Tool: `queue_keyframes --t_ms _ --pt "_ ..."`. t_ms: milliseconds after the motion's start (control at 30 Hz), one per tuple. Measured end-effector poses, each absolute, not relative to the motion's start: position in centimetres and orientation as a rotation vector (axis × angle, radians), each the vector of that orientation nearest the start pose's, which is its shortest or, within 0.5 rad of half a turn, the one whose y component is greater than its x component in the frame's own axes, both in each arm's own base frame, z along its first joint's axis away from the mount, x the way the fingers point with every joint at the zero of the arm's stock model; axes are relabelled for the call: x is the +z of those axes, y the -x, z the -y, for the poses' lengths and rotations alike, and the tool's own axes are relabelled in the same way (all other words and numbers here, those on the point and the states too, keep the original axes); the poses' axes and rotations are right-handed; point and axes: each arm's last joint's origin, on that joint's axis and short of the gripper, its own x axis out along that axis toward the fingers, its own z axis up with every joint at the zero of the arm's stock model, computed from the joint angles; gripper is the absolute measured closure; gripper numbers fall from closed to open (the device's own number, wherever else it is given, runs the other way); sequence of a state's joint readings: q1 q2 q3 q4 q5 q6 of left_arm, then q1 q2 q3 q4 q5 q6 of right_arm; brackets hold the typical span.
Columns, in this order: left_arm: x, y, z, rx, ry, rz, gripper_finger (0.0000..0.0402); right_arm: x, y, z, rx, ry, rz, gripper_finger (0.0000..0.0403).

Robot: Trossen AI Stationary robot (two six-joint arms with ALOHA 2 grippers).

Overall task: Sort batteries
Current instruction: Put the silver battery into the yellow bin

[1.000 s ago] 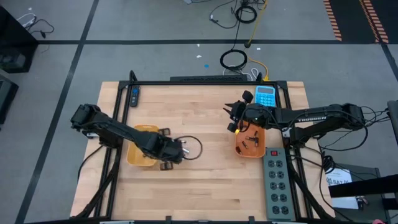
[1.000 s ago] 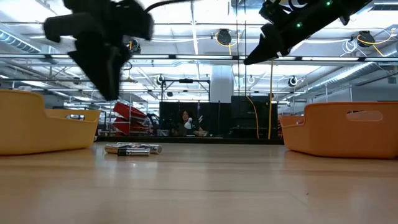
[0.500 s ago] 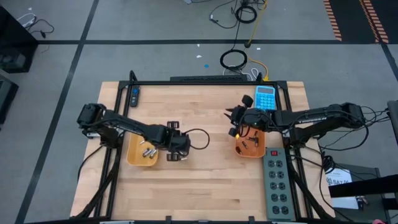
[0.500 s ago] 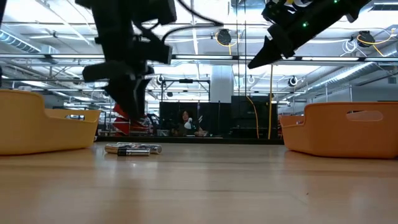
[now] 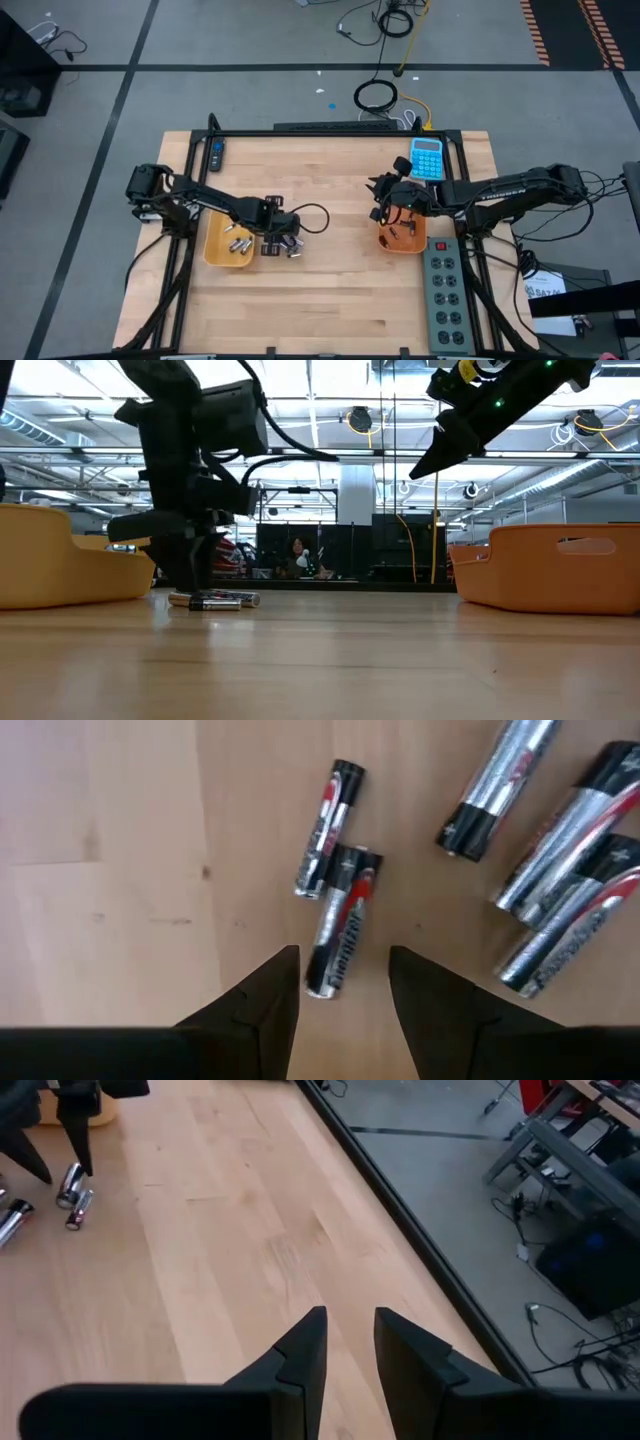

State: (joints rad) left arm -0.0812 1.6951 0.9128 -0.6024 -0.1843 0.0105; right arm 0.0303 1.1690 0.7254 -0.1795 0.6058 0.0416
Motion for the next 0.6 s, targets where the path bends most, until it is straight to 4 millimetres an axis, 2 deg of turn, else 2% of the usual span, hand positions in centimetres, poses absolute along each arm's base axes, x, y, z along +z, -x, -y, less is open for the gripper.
queue_keyframes --t_ms 167,333,600 --pt "13.7 -28.5 1.1 0.038 -0.111 -1.367 0.0265 24.2 -23.9 0.5 -0.554 0.159 -0.583 0.0323" --pt "13.5 -28.4 0.5 0.029 -0.074 -1.364 0.0357 24.3 -23.9 0.5 -0.557 0.157 -0.574 0.0323" --pt "13.7 -28.5 0.7 -0.027 -0.032 -1.380 0.0360 24.3 -23.9 0.5 -0.554 0.169 -0.575 0.0323"
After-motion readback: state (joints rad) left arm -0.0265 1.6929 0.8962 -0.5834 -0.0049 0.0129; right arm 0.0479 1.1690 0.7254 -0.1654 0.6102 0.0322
